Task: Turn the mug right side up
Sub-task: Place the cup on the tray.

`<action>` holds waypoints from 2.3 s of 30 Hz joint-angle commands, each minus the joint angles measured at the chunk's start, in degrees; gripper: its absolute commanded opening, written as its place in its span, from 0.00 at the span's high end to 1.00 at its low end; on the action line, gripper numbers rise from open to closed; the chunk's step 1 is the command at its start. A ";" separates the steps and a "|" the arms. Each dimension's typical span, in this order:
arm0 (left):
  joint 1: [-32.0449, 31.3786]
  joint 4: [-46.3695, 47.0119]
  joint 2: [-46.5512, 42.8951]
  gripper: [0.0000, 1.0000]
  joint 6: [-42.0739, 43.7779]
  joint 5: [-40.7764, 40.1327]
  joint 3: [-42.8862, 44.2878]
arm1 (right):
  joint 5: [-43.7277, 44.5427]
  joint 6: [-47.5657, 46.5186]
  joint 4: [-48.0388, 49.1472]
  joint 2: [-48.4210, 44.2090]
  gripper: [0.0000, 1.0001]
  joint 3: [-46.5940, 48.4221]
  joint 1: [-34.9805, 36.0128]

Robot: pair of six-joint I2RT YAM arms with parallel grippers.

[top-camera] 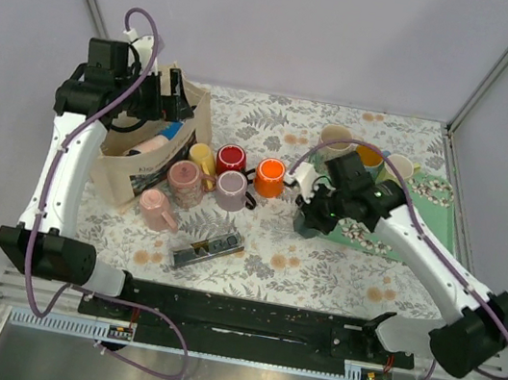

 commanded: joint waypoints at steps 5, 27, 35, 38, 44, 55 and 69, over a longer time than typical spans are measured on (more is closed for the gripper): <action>0.12 1.79 11.51 0.01 -2.54 6.85 14.12 | -0.85 -8.41 -5.81 -11.14 1.00 -4.12 -16.76; -2.26 -2.43 13.82 0.01 9.94 13.53 22.58 | -4.81 -41.38 -13.99 20.39 1.00 28.04 -54.93; -2.87 -2.52 11.79 0.01 9.95 11.33 20.38 | -2.44 -43.75 -13.81 27.43 1.00 33.15 -55.11; -3.48 -2.43 10.91 0.01 10.56 11.85 19.33 | -1.21 -44.54 -13.37 28.57 1.00 32.71 -55.20; -4.01 -2.61 9.86 0.01 11.53 11.51 18.36 | -0.59 -44.72 -11.79 30.60 1.00 32.88 -55.55; -6.12 -3.40 9.33 0.01 13.02 10.36 17.48 | -1.21 -43.40 -6.00 31.74 1.00 30.25 -55.99; -9.37 -4.89 8.89 0.01 9.25 3.69 16.51 | 0.64 -40.59 -4.14 31.92 0.62 28.84 -57.04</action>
